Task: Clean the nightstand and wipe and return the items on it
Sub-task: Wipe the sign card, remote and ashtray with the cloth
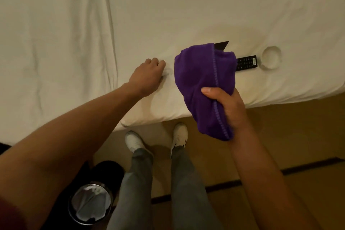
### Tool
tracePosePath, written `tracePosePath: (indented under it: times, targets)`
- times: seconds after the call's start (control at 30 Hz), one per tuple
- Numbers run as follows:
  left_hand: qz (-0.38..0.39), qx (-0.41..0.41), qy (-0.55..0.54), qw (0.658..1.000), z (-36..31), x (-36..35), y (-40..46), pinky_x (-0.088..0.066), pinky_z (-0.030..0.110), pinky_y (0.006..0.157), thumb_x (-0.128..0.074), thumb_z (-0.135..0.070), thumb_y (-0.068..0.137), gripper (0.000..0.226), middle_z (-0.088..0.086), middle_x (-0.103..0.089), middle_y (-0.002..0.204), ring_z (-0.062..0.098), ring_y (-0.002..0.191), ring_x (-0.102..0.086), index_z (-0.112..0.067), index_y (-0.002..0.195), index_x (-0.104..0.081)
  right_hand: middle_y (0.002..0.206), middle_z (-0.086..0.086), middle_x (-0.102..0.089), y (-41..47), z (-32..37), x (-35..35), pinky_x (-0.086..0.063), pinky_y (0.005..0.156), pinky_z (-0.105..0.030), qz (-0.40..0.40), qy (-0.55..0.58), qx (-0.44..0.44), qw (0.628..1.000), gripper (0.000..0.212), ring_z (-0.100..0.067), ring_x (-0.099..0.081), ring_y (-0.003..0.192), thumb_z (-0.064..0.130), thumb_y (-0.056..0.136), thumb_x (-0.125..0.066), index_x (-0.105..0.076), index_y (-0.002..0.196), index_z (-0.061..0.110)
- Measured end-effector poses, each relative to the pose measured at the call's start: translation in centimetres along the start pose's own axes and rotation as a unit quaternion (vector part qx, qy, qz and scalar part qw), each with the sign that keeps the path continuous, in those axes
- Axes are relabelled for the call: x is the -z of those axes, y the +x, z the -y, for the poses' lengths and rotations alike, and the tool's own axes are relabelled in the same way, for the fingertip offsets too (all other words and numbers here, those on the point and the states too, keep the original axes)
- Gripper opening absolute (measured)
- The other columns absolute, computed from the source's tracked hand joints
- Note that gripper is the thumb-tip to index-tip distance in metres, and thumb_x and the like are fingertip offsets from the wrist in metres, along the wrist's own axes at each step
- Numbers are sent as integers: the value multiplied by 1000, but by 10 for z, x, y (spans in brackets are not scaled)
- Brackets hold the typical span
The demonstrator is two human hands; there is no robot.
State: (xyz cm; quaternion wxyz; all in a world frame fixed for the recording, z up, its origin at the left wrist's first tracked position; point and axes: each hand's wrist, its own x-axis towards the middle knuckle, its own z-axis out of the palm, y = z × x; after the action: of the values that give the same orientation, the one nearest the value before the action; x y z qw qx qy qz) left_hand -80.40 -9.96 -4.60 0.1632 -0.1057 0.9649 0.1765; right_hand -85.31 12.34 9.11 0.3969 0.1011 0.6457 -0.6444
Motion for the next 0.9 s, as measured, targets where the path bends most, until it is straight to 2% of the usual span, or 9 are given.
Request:
tracePosePath:
  times: [0.07,0.13,0.23,0.3,0.33,0.43,0.57,0.7,0.9]
  targets:
    - [-13,50,-129,990,-5,16,-14,-46,30,66,-58,-25,100,23,13,-60,112,21,83,-57,-13,114,-45,108,-4,-76,-4,9,2,-60,77,-30,5,-13,14,1000,42,-23,-75,101,17,76,-75,-67,117,16]
    - [-45,112,-346,930,-12,39,-33,-56,30,64,-62,-26,99,28,11,-64,111,22,82,-69,-17,114,-40,105,3,-76,-5,22,-2,-59,75,-25,-11,-55,56,997,46,-16,-75,97,20,74,-78,-66,118,19]
    - [-65,161,-654,736,-28,81,-63,-59,28,73,-53,-44,102,40,11,-69,118,21,96,-73,-17,131,-51,104,13,-72,-2,40,-24,-58,74,-17,-45,-124,147,980,47,-1,-72,95,19,75,-81,-62,116,30]
    - [-53,154,-791,590,-43,105,-74,-56,28,78,-36,-55,105,52,10,-69,123,18,99,-70,-22,139,-57,104,18,-68,1,48,-43,-57,76,-16,-52,-171,204,963,47,3,-68,94,19,76,-79,-60,116,33]
    - [-55,148,-824,544,-50,114,-78,-56,29,81,-30,-55,106,55,8,-69,124,17,102,-68,-22,141,-58,103,19,-66,3,49,-53,-57,76,-17,-47,-193,230,953,44,3,-68,93,19,78,-78,-60,117,30]
    - [-95,160,-838,512,-72,134,-84,-55,36,94,-32,-50,108,50,6,-72,123,21,114,-68,-20,131,-66,117,2,-69,2,46,-85,-58,87,-26,-29,-218,298,929,46,-7,-67,105,18,86,-73,-61,131,11]
    - [-129,172,-830,515,-93,145,-89,-57,44,99,-39,-49,107,43,7,-76,112,22,107,-72,-26,108,-76,150,-12,-55,2,39,-114,-48,111,-51,-52,-232,399,885,49,-28,-51,140,28,98,-64,-54,143,15]
    - [-139,182,-860,456,-98,145,-92,-60,34,87,-44,-43,107,41,11,-73,104,21,96,-71,-13,119,-69,139,-15,-64,6,34,-121,-51,107,-48,-107,-251,424,864,42,-27,-59,131,17,99,-67,-60,137,0]
    - [-123,175,-911,351,-84,148,-88,-56,26,77,-43,-26,109,27,10,-62,93,18,84,-63,-7,110,-62,138,-7,-66,-15,15,-112,-48,109,-40,-80,-342,434,830,39,-26,-56,130,17,92,-72,-69,131,8]
